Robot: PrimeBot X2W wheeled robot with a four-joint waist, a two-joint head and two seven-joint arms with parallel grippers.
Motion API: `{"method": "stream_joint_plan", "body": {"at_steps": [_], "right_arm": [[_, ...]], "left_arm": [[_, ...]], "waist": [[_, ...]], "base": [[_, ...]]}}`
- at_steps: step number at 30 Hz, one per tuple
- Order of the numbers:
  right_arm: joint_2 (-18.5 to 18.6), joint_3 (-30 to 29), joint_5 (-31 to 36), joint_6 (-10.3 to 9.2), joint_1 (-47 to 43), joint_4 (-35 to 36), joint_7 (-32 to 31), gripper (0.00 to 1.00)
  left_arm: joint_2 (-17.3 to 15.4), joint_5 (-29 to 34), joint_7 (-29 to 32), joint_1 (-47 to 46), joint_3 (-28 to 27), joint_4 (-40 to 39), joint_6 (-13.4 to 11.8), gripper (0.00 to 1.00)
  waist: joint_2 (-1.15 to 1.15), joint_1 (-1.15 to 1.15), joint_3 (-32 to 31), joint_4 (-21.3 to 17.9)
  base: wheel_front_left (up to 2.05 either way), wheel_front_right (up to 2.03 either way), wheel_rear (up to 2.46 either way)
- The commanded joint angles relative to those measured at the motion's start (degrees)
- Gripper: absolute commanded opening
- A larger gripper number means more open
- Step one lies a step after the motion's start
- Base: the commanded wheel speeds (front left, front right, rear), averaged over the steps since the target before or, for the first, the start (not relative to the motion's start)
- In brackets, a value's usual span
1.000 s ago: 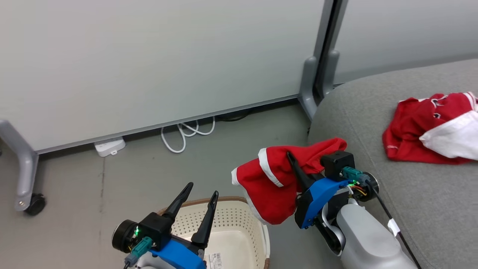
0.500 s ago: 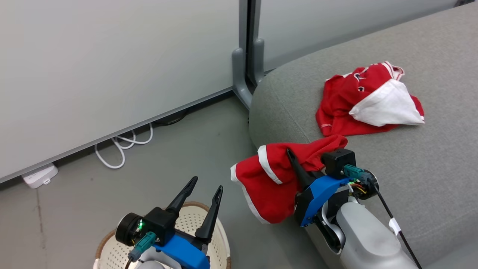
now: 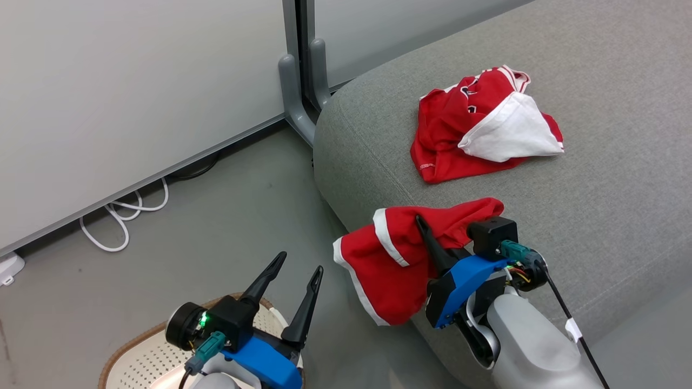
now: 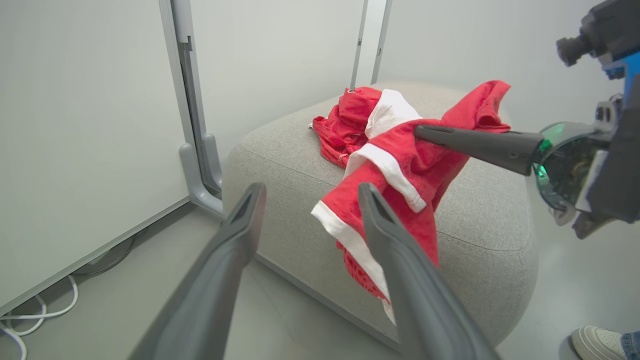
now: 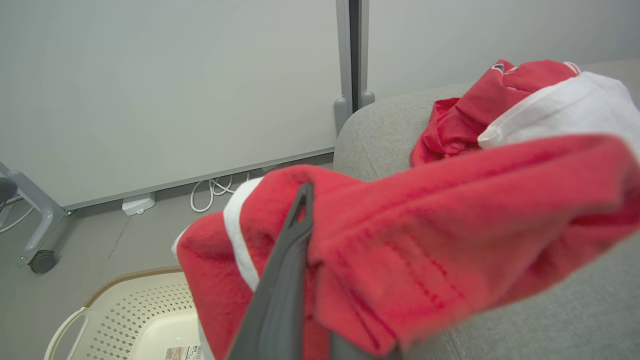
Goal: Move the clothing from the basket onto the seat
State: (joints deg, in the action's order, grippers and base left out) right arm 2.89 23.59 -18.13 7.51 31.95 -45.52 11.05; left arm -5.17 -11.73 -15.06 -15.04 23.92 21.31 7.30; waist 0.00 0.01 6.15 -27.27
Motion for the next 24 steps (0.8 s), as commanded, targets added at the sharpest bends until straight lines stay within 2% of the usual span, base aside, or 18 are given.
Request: {"method": "stream_joint_plan", "body": {"at_steps": [1, 8, 11, 16, 21, 22, 23, 24], "right_arm": [[0.0, 0.2, -0.2, -0.04, -0.4, -0.1, 0.3, 0.0], [0.0, -0.5, 0.1, -0.04, 0.8, -0.6, 0.5, 0.0], [0.0, -2.1, 2.4, -0.04, 3.5, -0.7, 0.4, 0.0], [2.8, -6.8, 5.7, -0.05, 11.0, 0.7, -1.0, 0.0], [7.9, -14.9, 8.5, -0.04, 20.2, 3.6, -3.6, 0.0], [9.8, -19.2, 9.3, -0.04, 23.6, 5.3, -4.5, 0.0], [9.8, -19.2, 9.3, -0.04, 23.6, 5.3, -4.5, 0.0], [10.7, -21.6, 9.6, -0.05, 25.0, 6.1, -5.0, 0.0]], "left_arm": [[-0.6, -0.3, -0.2, -0.3, 0.1, -0.1, 0.2, 1.0], [-0.7, -0.7, -0.2, -0.3, 0.8, 0.0, 0.2, 1.0], [-0.7, -0.6, -0.2, -0.8, 0.8, -0.3, 0.2, 1.0], [-1.8, 0.0, -0.2, -2.0, 1.6, -1.1, 0.2, 1.0], [-3.7, 0.7, -0.2, -5.2, 3.5, -3.0, 0.2, 1.0], [-4.8, 0.9, -0.2, -6.8, 4.6, -3.8, 0.2, 1.0], [-4.8, 0.9, -0.2, -6.8, 4.6, -3.8, 0.2, 1.0], [-5.4, 1.1, -0.2, -7.7, 5.2, -4.3, 0.2, 1.0]], "waist": [[0.0, -0.01, -0.1, -0.2], [0.0, -0.01, -0.1, 0.1], [0.0, -0.01, 0.6, 0.5], [0.0, -0.01, 3.9, 1.5], [0.0, -0.01, 9.8, 3.7], [0.0, -0.01, 12.8, 4.6], [0.0, -0.01, 12.8, 4.6], [0.0, -0.01, 14.4, 5.1]], "base": [[0.0, 0.0, 0.0], [0.0, 0.0, 0.0], [0.0, 0.0, 0.0], [0.0, 0.0, 0.0], [0.0, 0.0, 0.0], [0.0, 0.0, 0.0], [0.0, 0.0, 0.0], [0.0, 0.0, 0.0]]}}
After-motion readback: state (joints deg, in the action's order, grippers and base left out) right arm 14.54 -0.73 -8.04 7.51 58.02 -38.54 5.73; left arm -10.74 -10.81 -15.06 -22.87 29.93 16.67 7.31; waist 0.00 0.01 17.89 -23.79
